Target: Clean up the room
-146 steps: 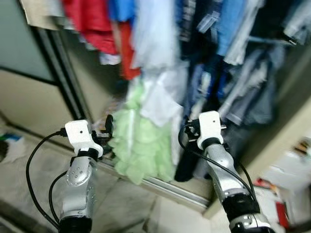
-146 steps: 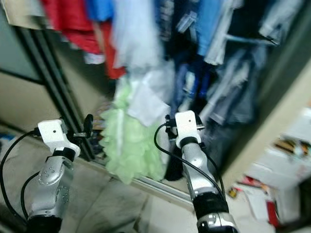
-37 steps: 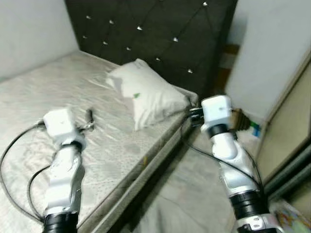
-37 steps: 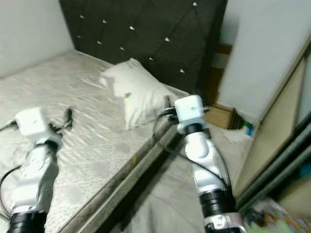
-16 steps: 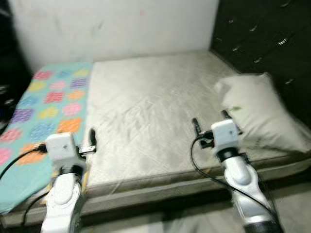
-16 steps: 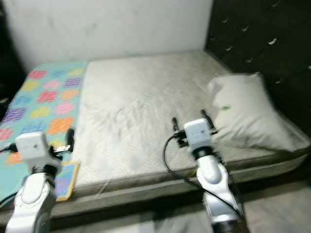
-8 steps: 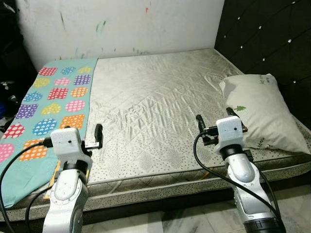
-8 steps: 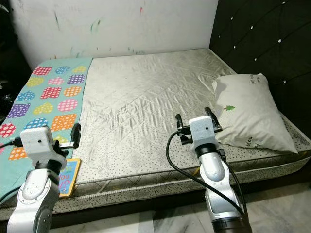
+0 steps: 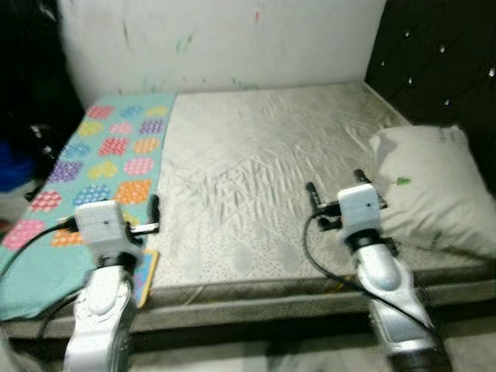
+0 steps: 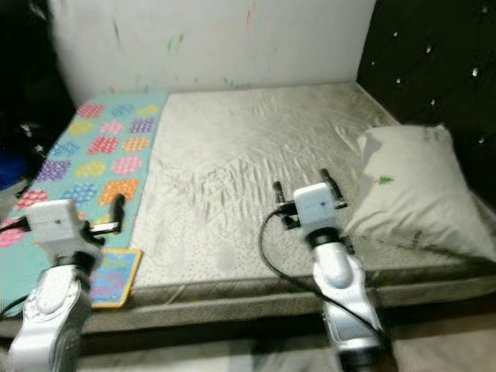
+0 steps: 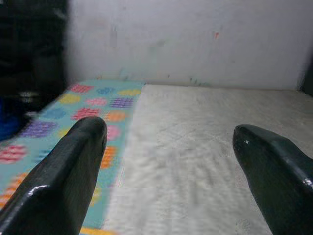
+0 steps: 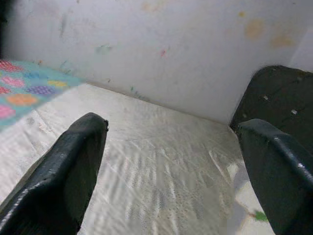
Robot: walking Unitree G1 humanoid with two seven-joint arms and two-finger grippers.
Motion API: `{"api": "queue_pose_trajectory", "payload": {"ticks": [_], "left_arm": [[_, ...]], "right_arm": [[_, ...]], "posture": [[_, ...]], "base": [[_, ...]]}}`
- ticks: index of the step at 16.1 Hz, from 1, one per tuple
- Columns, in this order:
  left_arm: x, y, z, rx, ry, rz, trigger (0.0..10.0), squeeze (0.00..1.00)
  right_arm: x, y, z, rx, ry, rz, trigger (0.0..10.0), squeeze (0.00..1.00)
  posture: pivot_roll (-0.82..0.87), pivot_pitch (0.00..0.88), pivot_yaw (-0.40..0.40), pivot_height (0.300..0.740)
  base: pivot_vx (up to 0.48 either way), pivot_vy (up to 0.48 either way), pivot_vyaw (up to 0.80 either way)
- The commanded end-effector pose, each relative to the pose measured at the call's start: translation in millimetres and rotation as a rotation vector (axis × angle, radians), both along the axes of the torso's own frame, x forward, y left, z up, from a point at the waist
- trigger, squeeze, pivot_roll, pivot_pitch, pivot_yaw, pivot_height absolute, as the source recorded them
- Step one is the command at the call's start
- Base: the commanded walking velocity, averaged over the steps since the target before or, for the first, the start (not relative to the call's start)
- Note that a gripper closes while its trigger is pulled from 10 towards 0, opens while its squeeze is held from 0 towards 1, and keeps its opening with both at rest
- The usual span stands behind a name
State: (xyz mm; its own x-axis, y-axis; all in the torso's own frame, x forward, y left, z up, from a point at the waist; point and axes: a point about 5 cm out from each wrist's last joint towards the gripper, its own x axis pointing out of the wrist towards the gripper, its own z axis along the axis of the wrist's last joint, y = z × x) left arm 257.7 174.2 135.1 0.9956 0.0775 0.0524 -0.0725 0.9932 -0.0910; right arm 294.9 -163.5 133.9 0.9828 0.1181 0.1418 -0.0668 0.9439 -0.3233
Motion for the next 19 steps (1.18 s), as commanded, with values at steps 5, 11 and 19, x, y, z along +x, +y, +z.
{"api": "queue_pose_trajectory", "payload": {"ticks": [5, 11, 19], "left_arm": [[-4.7, 3.0, 0.2, 0.003, 0.005, -0.010, 10.0, 0.00], [-5.0, 3.3, 0.1, 0.000, 0.009, -0.020, 10.0, 0.00], [-6.1, -0.2, -0.8, -0.007, 0.013, -0.032, 10.0, 0.00]], "right_arm": [[2.1, 6.7, 7.4, 0.030, -0.014, 0.016, 10.0, 0.00], [1.3, 6.1, 8.4, 0.021, -0.015, 0.015, 10.0, 0.00], [1.0, 4.6, 8.8, 0.011, -0.017, 0.012, 10.0, 0.00]], "posture": [[-0.04, 0.000, 0.011, 0.740], [-0.05, 0.000, 0.012, 0.740], [-0.05, 0.000, 0.011, 0.740]], "base": [[0.000, 0.000, 0.25], [0.204, 0.000, 0.00], [0.274, 0.000, 0.00]]}}
